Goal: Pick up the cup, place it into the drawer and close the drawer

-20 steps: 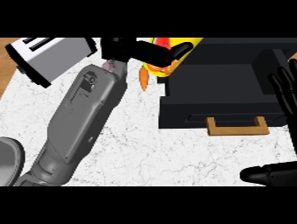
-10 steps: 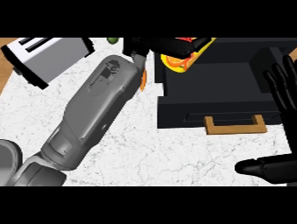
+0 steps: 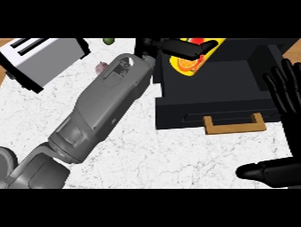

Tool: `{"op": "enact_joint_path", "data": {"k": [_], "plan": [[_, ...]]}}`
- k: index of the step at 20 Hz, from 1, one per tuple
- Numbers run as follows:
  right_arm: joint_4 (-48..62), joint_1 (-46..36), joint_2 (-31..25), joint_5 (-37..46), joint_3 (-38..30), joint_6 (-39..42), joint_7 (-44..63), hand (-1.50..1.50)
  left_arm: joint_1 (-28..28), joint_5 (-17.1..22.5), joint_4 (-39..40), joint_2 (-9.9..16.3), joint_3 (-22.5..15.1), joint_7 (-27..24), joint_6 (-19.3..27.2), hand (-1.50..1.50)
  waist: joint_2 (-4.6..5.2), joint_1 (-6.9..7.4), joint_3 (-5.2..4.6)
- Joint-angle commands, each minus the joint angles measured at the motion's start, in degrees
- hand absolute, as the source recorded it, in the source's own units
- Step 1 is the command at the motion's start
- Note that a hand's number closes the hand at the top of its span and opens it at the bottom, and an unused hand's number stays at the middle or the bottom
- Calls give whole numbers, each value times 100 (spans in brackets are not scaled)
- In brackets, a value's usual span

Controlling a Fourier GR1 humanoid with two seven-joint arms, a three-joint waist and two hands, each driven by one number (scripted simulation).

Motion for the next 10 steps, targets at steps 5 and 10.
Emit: {"op": "enact_joint_path", "data": {"k": [5,10], "plan": [[-16,-168,-21,-55,-33,-21,58,-150,-99,510,436,0,-893,-129,81,150,9,-76,1],[102,-444,-105,-92,62,47,267,-150,-268,527,789,0,-1308,-88,198,150,67,-233,3]]}}
